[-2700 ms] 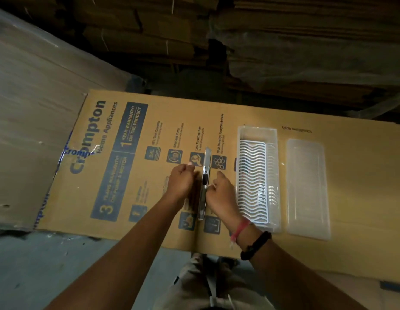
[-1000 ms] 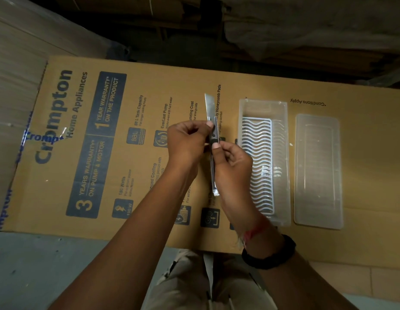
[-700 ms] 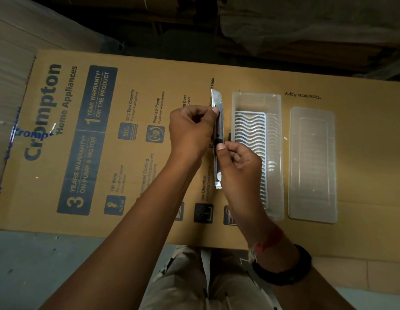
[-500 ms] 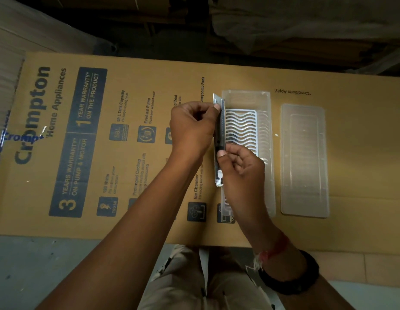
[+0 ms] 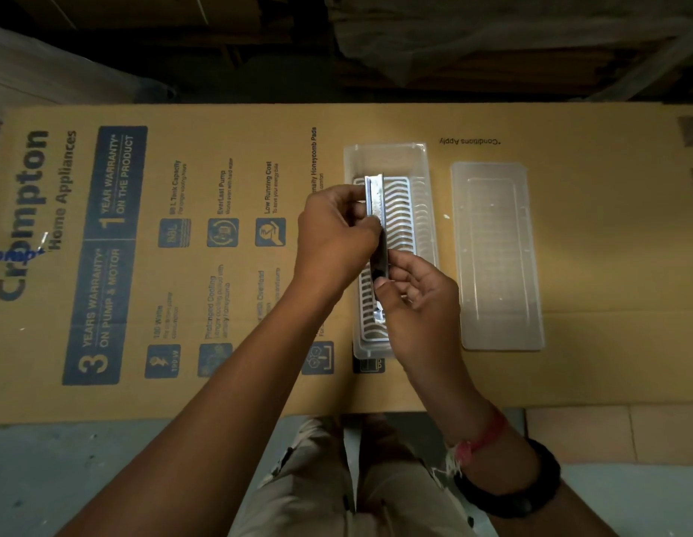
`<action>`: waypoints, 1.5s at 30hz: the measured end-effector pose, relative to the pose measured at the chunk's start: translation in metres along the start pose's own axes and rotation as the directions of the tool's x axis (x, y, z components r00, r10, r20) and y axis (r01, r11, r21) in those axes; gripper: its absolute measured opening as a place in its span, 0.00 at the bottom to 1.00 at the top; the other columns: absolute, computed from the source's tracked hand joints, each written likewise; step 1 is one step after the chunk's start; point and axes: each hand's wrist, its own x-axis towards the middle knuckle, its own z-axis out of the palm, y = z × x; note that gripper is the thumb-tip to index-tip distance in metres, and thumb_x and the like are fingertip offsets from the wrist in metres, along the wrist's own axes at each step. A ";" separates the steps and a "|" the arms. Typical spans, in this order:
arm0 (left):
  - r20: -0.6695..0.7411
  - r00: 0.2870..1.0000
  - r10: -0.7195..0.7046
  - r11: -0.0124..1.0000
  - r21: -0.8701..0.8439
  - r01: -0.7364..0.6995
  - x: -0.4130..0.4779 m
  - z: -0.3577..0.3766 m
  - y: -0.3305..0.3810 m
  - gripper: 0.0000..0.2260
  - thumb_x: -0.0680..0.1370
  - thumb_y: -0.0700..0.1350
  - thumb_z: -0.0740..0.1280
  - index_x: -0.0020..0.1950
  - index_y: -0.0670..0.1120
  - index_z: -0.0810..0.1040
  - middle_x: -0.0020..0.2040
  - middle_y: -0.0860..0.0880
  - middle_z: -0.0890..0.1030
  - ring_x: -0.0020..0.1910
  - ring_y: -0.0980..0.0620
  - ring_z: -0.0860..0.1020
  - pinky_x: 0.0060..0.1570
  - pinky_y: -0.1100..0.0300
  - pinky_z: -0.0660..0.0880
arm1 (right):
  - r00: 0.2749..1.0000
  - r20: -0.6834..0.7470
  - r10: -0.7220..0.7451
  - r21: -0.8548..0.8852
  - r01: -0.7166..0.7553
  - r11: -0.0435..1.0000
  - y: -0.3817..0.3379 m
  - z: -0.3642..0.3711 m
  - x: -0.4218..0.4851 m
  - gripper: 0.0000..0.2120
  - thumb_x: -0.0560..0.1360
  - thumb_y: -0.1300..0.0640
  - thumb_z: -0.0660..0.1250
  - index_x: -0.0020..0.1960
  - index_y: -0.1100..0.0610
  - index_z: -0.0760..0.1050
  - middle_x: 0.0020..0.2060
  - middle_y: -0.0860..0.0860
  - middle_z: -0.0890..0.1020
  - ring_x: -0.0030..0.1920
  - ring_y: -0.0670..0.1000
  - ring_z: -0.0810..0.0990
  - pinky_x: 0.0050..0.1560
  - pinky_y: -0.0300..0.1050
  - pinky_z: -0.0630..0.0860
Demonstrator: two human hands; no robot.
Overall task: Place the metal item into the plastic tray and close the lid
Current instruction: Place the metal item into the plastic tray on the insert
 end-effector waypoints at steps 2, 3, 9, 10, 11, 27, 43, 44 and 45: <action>-0.013 1.000 0.007 0.999 0.032 -0.006 -0.002 0.003 -0.002 0.14 0.74 0.31 0.67 0.57 0.42 0.80 0.36 0.50 0.77 0.38 0.51 0.78 0.49 0.43 0.82 | 1.000 -0.007 0.006 -0.008 -0.006 1.000 0.005 -0.002 -0.003 0.16 0.75 0.68 0.65 0.59 0.55 0.78 0.43 0.43 0.84 0.44 0.43 0.84 0.45 0.35 0.79; -0.016 1.000 0.010 0.999 0.036 -0.009 -0.004 0.005 -0.002 0.13 0.73 0.31 0.67 0.54 0.44 0.80 0.36 0.51 0.77 0.37 0.51 0.78 0.49 0.44 0.82 | 1.000 -0.012 0.006 -0.011 -0.006 1.000 0.007 -0.003 -0.004 0.16 0.75 0.67 0.66 0.59 0.54 0.78 0.44 0.44 0.84 0.45 0.44 0.84 0.45 0.36 0.79; -0.011 1.000 0.022 0.999 0.040 -0.022 -0.014 0.014 -0.002 0.12 0.71 0.29 0.67 0.40 0.46 0.79 0.33 0.48 0.76 0.35 0.49 0.77 0.45 0.41 0.81 | 0.999 -0.045 -0.001 -0.024 0.000 1.000 0.015 -0.012 -0.008 0.15 0.75 0.66 0.66 0.54 0.49 0.78 0.42 0.42 0.84 0.43 0.43 0.84 0.45 0.35 0.79; -0.014 1.000 0.021 0.999 0.048 -0.021 -0.015 0.015 -0.003 0.10 0.71 0.30 0.68 0.41 0.44 0.80 0.33 0.47 0.76 0.34 0.49 0.77 0.45 0.41 0.81 | 0.999 -0.047 0.003 -0.026 -0.004 1.000 0.016 -0.013 -0.008 0.15 0.75 0.66 0.66 0.53 0.47 0.78 0.41 0.41 0.84 0.43 0.42 0.84 0.44 0.35 0.79; -0.021 1.000 0.016 0.998 0.062 -0.014 -0.015 0.017 -0.004 0.08 0.71 0.30 0.68 0.43 0.43 0.80 0.34 0.47 0.76 0.35 0.49 0.77 0.45 0.41 0.82 | 0.999 -0.046 0.008 -0.027 -0.010 1.000 0.017 -0.014 -0.008 0.15 0.76 0.65 0.66 0.52 0.45 0.77 0.41 0.41 0.84 0.43 0.42 0.84 0.43 0.34 0.79; 0.032 0.998 0.045 0.939 0.338 -0.053 -0.004 0.032 -0.016 0.02 0.72 0.33 0.64 0.42 0.38 0.75 0.47 0.32 0.82 0.42 0.42 0.81 0.46 0.41 0.79 | 0.987 0.074 -0.144 -0.711 0.153 0.686 0.023 -0.006 0.038 0.02 0.72 0.63 0.67 0.42 0.61 0.78 0.39 0.57 0.82 0.38 0.55 0.81 0.34 0.42 0.71; -0.113 0.960 0.255 0.918 0.339 -0.204 0.002 0.017 -0.022 0.14 0.75 0.34 0.64 0.59 0.39 0.80 0.49 0.45 0.85 0.46 0.51 0.82 0.53 0.55 0.81 | 0.994 0.084 -0.069 -0.753 0.109 0.650 0.027 0.018 0.060 0.08 0.76 0.65 0.58 0.46 0.64 0.75 0.46 0.63 0.79 0.48 0.63 0.77 0.39 0.47 0.62; -0.115 0.961 0.252 0.918 0.343 -0.199 0.002 0.017 -0.022 0.14 0.75 0.34 0.64 0.59 0.39 0.80 0.50 0.45 0.85 0.47 0.50 0.82 0.54 0.54 0.81 | 0.994 0.085 -0.066 -0.755 0.107 0.647 0.027 0.018 0.059 0.08 0.76 0.65 0.58 0.47 0.64 0.76 0.47 0.63 0.79 0.48 0.63 0.77 0.40 0.47 0.63; -0.114 0.962 0.249 0.917 0.346 -0.197 0.002 0.017 -0.022 0.14 0.75 0.34 0.64 0.59 0.39 0.80 0.49 0.44 0.85 0.47 0.50 0.82 0.54 0.53 0.81 | 0.994 0.086 -0.061 -0.755 0.105 0.647 0.027 0.018 0.058 0.08 0.76 0.65 0.58 0.47 0.64 0.76 0.47 0.63 0.79 0.48 0.63 0.77 0.40 0.47 0.63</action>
